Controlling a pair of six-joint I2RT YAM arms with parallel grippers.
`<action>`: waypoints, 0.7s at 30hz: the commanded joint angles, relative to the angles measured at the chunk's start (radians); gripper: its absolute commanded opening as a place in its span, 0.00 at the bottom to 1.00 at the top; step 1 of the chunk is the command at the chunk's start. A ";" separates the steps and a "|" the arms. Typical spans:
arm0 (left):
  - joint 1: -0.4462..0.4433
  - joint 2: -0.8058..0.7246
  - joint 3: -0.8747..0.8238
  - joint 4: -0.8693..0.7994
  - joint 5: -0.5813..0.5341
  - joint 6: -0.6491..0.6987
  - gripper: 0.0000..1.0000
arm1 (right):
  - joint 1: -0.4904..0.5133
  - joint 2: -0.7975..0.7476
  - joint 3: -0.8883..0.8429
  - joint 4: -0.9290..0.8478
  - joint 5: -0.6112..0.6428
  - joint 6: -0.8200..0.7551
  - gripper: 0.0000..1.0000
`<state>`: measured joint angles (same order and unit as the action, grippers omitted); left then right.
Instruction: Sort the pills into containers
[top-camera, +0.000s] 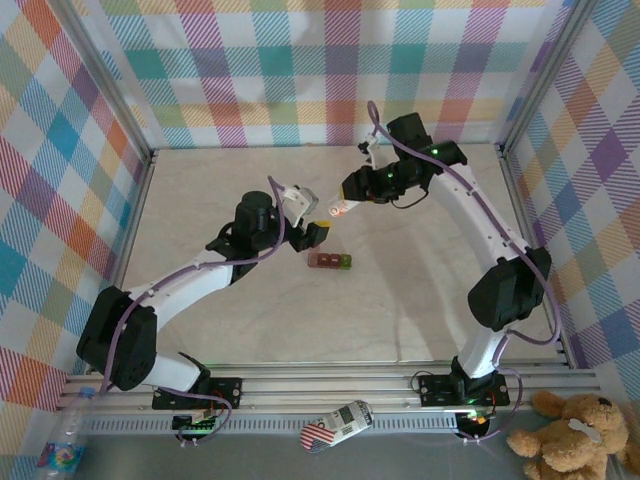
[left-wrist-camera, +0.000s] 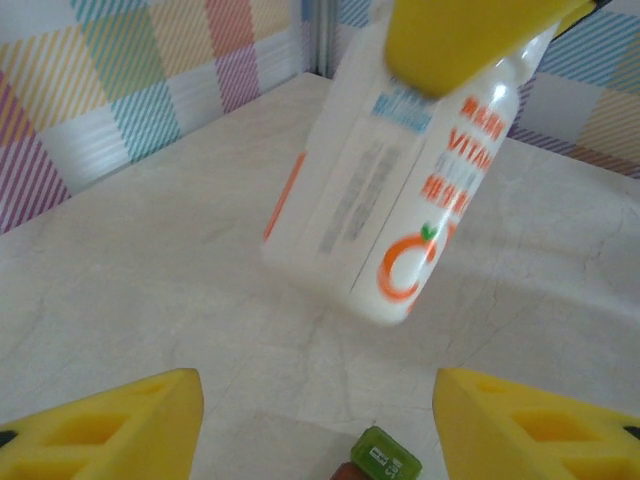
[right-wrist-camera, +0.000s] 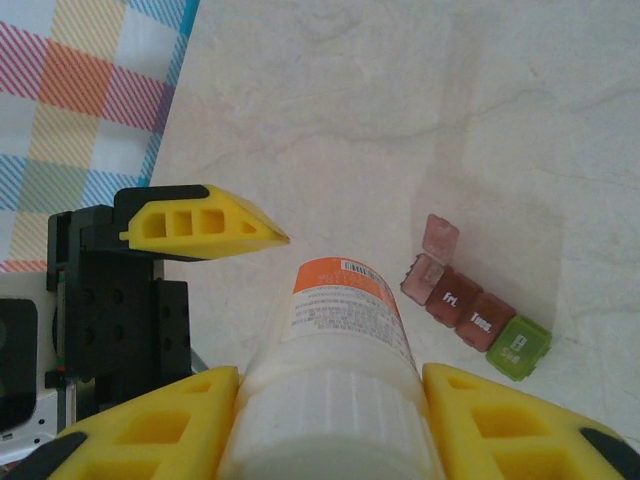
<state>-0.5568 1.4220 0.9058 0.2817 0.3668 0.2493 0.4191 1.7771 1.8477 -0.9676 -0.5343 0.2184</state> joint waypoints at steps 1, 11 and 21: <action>-0.020 0.012 0.030 0.002 0.040 0.044 0.61 | 0.016 0.020 0.045 -0.018 -0.049 -0.019 0.39; -0.029 0.011 0.026 0.023 0.054 0.045 0.69 | 0.053 0.042 0.047 -0.020 -0.051 -0.010 0.38; -0.029 0.005 0.021 0.033 0.058 0.041 0.69 | 0.075 0.028 0.020 -0.012 -0.076 -0.005 0.38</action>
<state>-0.5751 1.4319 0.9077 0.2844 0.4030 0.2783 0.4866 1.8080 1.8584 -0.9745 -0.5709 0.2195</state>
